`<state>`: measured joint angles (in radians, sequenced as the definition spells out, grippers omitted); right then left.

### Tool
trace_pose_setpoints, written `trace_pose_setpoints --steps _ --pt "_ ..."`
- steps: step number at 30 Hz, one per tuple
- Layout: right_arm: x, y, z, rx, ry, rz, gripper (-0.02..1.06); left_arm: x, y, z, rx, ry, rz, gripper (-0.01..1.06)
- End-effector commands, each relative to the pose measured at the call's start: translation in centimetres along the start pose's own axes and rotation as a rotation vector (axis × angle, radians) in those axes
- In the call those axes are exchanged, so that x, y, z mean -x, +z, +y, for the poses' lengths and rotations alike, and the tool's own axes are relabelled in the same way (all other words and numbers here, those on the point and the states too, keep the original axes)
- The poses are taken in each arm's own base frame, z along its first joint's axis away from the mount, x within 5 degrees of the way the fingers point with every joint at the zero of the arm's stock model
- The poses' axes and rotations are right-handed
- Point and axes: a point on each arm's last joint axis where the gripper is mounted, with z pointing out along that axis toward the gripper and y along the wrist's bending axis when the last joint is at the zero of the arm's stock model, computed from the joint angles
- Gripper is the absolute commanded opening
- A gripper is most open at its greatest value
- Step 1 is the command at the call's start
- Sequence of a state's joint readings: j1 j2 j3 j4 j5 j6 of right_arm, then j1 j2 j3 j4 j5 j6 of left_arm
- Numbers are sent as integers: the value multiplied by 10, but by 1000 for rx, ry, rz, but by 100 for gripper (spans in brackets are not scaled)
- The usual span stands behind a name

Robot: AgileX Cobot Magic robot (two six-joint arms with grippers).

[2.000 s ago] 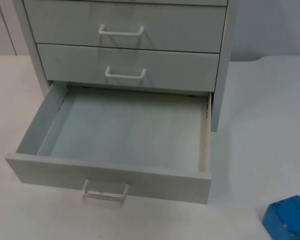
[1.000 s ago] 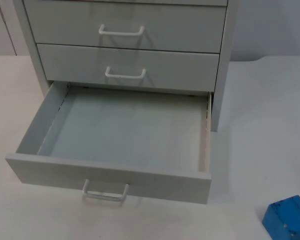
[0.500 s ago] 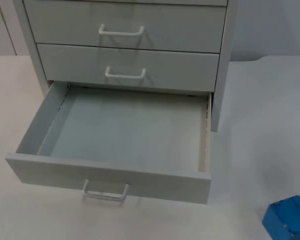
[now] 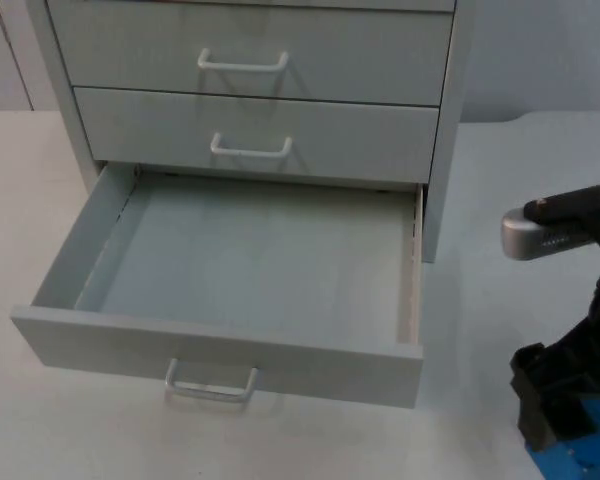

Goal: Open the drawer with the left hand, place the block into the drawer with the right hand, then close the drawer with the left hand.

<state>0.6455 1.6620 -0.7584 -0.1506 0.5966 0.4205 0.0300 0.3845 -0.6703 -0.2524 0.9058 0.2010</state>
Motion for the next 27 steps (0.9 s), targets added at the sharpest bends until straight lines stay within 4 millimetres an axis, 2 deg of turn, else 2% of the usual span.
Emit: trace_pose_setpoints --steps 1,3,6,7,9,11,12,14,18,21,22,25,27 --pt "5 10 5 13 8 -29 88 0 -2 0 7 6 -2 105" --pt "6 15 5 11 15 -26 86 0 -2 0 7 6 -2 105" --pt "6 26 3 -23 35 -11 68 0 -2 0 7 6 -2 105" --pt "6 26 3 -23 35 -11 68 0 -2 0 7 6 -2 105" --pt "6 27 3 -26 42 -11 51 0 -2 0 7 6 -2 105" --pt "6 26 3 -26 38 -18 26 0 -2 0 7 6 -2 105" --pt "6 26 3 -26 38 -18 26 0 -2 0 7 6 -2 105" --pt "7 18 2 -20 41 -39 1 0 -2 0 7 6 -2 105" --pt "7 -7 0 -10 48 -92 0 0 -2 0 9 7 -1 105" --pt "3 -50 -8 -2 52 -195 0 0 -2 0 9 7 -1 105" --pt "3 -50 -8 -2 52 -195 0 0 -2 0 9 7 -1 105" --pt "-3 -83 -13 27 64 -304 0 0 -2 0 9 7 -1 105" --pt "-5 -89 -15 27 58 -318 0 0 -2 0 9 7 -1 105"
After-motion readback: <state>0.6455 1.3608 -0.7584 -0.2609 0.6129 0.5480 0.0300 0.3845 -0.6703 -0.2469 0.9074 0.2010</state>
